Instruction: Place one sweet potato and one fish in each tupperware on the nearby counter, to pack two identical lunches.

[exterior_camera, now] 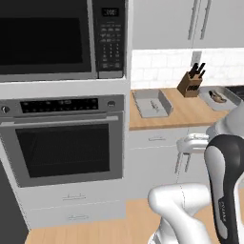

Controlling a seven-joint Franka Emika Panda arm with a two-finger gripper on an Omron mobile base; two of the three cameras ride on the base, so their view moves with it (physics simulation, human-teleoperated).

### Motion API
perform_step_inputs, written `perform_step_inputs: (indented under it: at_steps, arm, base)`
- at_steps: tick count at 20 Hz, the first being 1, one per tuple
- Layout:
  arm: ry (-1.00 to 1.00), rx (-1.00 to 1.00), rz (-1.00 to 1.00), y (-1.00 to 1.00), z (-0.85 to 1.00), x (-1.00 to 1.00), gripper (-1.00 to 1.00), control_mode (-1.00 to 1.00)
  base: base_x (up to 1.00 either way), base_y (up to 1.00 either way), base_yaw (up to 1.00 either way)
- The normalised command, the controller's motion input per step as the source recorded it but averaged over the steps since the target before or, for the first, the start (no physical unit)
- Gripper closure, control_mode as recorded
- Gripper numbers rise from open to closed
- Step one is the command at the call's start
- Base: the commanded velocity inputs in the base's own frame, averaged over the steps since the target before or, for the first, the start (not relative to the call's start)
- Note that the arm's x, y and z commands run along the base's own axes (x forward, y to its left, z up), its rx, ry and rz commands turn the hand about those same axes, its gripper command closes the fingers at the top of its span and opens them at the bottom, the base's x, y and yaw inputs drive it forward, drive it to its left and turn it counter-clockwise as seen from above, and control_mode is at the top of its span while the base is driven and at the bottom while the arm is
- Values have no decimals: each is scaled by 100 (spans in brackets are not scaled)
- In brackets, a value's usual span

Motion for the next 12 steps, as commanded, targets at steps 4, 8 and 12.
perform_step_inputs:
  at_steps: [4, 8, 12]
  arm:
    - [0, 0, 0, 0, 0, 0, -100, 100]
    - [0, 0, 0, 0, 0, 0, -100, 100]
    - [0, 0, 0, 0, 0, 0, -100, 100]
  base:
    - [-33, 100, 5]
    - [-34, 100, 5]
    - [-60, 100, 3]
